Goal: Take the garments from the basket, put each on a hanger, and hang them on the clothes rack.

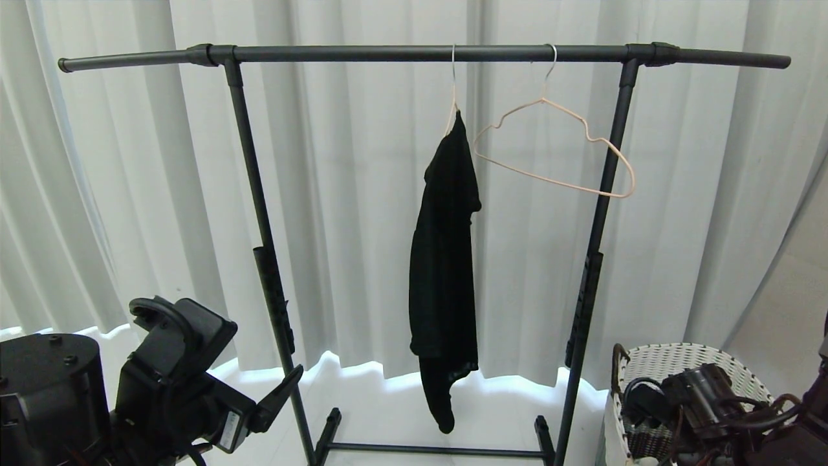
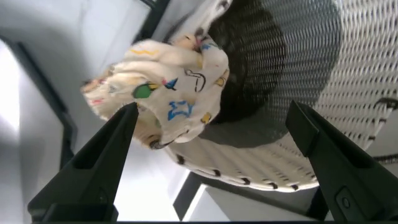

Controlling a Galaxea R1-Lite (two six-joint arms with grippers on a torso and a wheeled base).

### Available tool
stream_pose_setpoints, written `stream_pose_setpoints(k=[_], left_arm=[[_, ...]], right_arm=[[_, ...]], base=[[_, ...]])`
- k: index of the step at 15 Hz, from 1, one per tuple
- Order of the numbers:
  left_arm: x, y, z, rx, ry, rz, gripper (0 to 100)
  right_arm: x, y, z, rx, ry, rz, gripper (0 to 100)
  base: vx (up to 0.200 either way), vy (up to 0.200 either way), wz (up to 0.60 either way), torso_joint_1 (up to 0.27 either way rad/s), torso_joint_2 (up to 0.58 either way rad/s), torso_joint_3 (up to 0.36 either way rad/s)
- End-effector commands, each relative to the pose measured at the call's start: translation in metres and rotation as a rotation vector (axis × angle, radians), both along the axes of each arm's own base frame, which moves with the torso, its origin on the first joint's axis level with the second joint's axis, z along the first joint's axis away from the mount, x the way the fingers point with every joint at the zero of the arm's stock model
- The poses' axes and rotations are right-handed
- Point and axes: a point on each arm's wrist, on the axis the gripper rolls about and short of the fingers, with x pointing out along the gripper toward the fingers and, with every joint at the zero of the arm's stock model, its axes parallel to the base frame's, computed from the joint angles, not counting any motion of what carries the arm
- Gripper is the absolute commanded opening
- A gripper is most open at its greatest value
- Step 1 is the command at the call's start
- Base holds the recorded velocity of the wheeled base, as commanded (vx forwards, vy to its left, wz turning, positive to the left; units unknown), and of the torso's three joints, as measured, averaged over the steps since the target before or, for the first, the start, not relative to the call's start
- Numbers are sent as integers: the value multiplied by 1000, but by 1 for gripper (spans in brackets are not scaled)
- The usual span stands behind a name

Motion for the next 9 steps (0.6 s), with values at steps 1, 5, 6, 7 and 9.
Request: stream_pose_setpoints(k=[1,5,6,7,9], left_arm=[[0,0,0,3,1,0,100],[0,0,-1,2,4,-2,100],[0,-2,-1,3,4,-10,100],[-1,-3,-1,3,5,-17,100],[-3,-4,-3,6,11,-28,100]], right_arm=[[3,-8,-9,-23,33,-42,100],[5,-11,-4,-13,13,-46,100],[4,-9,-2,-6,7,-29,100],[1,-8,-1,-7,7,-12,100],[-4,-7,0,-12,16,4,100]], base=[[0,0,0,0,0,0],[0,0,0,0,0,0],[0,0,0,0,0,0],[0,0,0,0,0,0],[0,0,0,0,0,0]])
